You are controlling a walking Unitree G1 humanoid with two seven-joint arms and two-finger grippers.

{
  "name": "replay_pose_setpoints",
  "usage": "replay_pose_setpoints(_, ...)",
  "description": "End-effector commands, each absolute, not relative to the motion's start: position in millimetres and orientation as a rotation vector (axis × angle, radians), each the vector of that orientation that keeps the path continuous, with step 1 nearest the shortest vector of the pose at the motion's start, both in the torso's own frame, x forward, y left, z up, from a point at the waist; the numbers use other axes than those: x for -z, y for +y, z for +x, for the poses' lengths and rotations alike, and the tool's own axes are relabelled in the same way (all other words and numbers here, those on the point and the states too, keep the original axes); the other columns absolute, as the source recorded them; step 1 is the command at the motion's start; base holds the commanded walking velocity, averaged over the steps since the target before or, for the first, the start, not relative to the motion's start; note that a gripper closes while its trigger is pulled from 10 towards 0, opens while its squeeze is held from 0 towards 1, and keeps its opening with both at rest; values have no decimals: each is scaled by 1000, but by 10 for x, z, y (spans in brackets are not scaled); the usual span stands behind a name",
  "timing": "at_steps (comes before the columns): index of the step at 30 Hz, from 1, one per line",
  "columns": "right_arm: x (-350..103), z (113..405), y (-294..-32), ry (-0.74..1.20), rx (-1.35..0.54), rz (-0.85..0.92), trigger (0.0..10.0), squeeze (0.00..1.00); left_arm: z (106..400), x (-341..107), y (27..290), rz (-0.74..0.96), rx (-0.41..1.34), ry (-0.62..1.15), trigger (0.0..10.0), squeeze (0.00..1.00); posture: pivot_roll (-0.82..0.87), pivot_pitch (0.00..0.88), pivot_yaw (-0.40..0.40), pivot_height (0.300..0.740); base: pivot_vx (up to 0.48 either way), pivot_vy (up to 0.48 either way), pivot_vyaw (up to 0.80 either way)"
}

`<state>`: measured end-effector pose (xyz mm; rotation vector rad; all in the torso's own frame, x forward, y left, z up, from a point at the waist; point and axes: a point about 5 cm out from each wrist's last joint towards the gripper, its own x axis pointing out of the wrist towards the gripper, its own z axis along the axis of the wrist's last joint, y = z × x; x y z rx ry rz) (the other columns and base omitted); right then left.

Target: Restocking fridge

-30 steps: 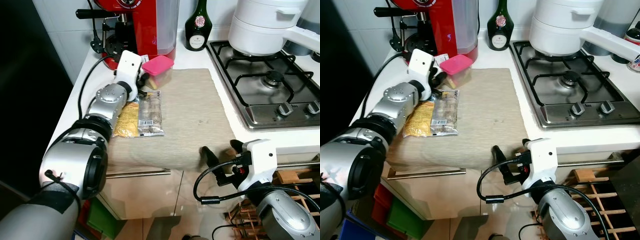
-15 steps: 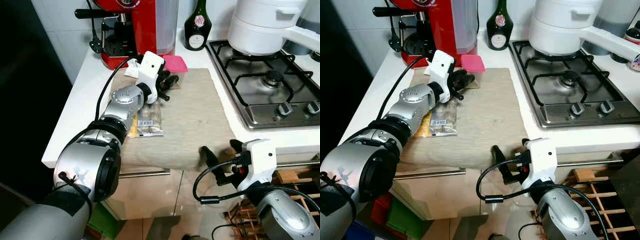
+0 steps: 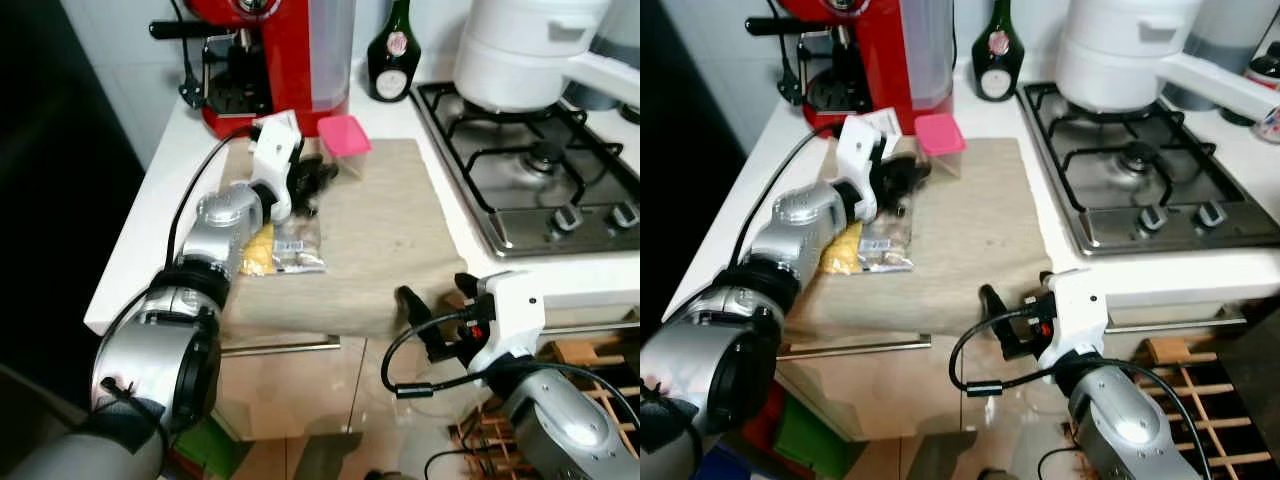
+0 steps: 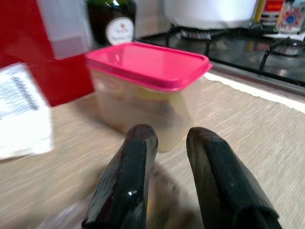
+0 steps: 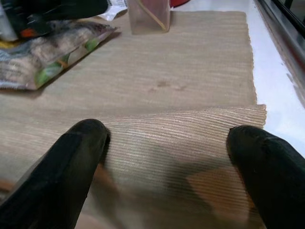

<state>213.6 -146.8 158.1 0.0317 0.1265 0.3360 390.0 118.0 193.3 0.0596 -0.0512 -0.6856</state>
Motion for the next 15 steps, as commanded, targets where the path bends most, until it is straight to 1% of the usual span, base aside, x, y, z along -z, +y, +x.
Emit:
replay_pose_setpoints(1, -1538, 2194, -1482, 136, -312, 44, 10000, 0, 3830, -2001, 1286, 35, 583, -112, 10000, 251, -282, 46, 74, 740, 0, 0, 0)
replay_pose_setpoints(2, -1618, 2256, -1505, 82, -270, 44, 10000, 0, 3761, -2068, 1346, -5, 509, -170, 10000, 1000, -274, 40, 74, 740, 0, 0, 0)
replay_pose_setpoints(3, -1684, 2331, -1530, 40, -228, 39, 10000, 0, 3690, -2112, 1398, -6, 443, -215, 10000, 1000, -251, 27, 70, 740, 0, 0, 0)
replay_pose_setpoints(4, -1684, 2331, -1530, 40, -228, 39, 10000, 0, 3690, -2112, 1398, -6, 443, -215, 10000, 1000, -251, 27, 70, 740, 0, 0, 0)
replay_pose_setpoints(5, -1815, 2483, -1533, -38, -185, 34, 10000, 0, 3533, -2164, 1467, 43, 327, -291, 10000, 1000, -219, 4, 66, 740, 0, 0, 0)
replay_pose_setpoints(7, -1855, 2591, -1503, -68, -190, 25, 10000, 0, 3394, -2173, 1465, 27, 269, -318, 10000, 1000, -186, 0, 60, 740, 0, 0, 0)
replay_pose_setpoints(8, -1855, 2591, -1503, -68, -190, 25, 10000, 0, 3394, -2173, 1465, 27, 269, -318, 10000, 1000, -186, 0, 60, 740, 0, 0, 0)
replay_pose_setpoints(11, -1832, 2744, -1425, -83, -201, 28, 10000, 0, 3136, -2105, 1402, 55, 246, -312, 10000, 1000, -121, 0, 44, 740, 0, 0, 0)
replay_pose_setpoints(13, -1821, 2828, -1390, -98, -190, 29, 10000, 0, 3024, -2035, 1390, 82, 244, -278, 10000, 1000, -102, 0, 38, 740, 0, 0, 0)
replay_pose_setpoints(14, -1821, 2828, -1390, -98, -190, 29, 10000, 0, 3024, -2035, 1390, 82, 244, -278, 10000, 1000, -102, 0, 38, 740, 0, 0, 0)
replay_pose_setpoints(15, -1823, 2839, -1392, -119, -168, -3, 10000, 0, 2950, -1996, 1404, 102, 244, -256, 10000, 1000, -88, 0, 34, 740, 0, 0, 0)
